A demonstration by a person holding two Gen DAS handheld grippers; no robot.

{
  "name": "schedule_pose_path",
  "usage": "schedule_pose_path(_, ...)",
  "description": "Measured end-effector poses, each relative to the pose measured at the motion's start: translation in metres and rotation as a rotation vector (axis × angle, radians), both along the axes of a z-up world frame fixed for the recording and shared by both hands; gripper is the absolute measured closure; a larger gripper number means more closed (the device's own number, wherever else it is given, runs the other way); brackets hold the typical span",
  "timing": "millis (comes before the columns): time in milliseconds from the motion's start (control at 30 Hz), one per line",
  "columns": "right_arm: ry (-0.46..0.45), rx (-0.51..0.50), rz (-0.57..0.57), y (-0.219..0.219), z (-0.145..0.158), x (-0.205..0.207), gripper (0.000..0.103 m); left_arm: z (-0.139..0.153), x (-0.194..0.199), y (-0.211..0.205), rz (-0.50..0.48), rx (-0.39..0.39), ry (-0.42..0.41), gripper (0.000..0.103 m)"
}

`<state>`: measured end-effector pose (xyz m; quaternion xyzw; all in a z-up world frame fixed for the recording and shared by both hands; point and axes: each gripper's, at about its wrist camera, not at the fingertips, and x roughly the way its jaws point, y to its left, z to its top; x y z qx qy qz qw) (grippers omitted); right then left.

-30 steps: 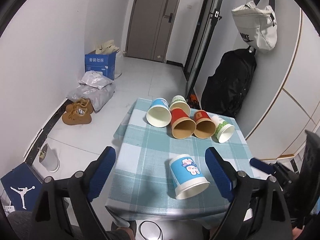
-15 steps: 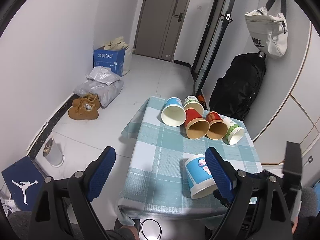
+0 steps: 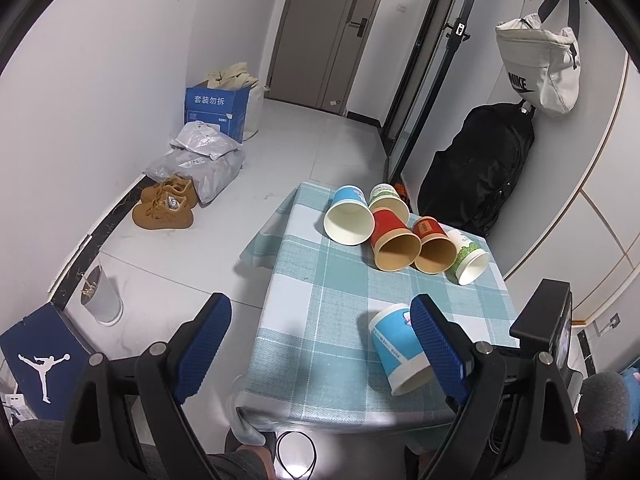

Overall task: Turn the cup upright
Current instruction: 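Grip the blue cup's rim with the right tool and tilt it upward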

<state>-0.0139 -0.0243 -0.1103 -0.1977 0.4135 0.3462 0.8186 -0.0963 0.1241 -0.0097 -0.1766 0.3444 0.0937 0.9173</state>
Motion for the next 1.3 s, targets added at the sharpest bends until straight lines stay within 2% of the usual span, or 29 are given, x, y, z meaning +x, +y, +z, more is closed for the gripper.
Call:
schedule_pose_path(200,-0.002,0.024,-0.019,-0.006,0.007,0.002,0.101,0.000,0.001,-0.002,-0.016,-0.004,0.000,0.015)
schedule_pose_path(467,0.089,0.084,-0.053,-0.026,0.024,0.008,0.101,0.004,0.009,-0.012,-0.037,-0.022,-0.002,0.015)
schedule_pose_path(667,0.176,0.078,-0.097,-0.061,0.043,0.020,0.101,0.012,0.027,-0.035,-0.086,-0.047,-0.022,0.015)
schedule_pose_path(800,0.274,0.045,-0.116,-0.089,0.058,0.029,0.101,0.016,0.039,-0.050,-0.115,-0.060,-0.022,0.015)
schedule_pose_path(967,0.372,-0.041,-0.105,-0.102,0.062,0.044,0.101,0.013,0.052,-0.055,-0.115,-0.093,0.009,0.015)
schedule_pose_path(1133,0.477,-0.095,-0.090,-0.089,0.051,0.076,0.101,0.006,0.062,-0.054,-0.094,-0.118,0.047,0.015)
schedule_pose_path(1300,0.517,-0.138,-0.060,-0.063,0.036,0.102,0.101,0.001,0.066,-0.047,-0.072,-0.133,0.079,0.015)
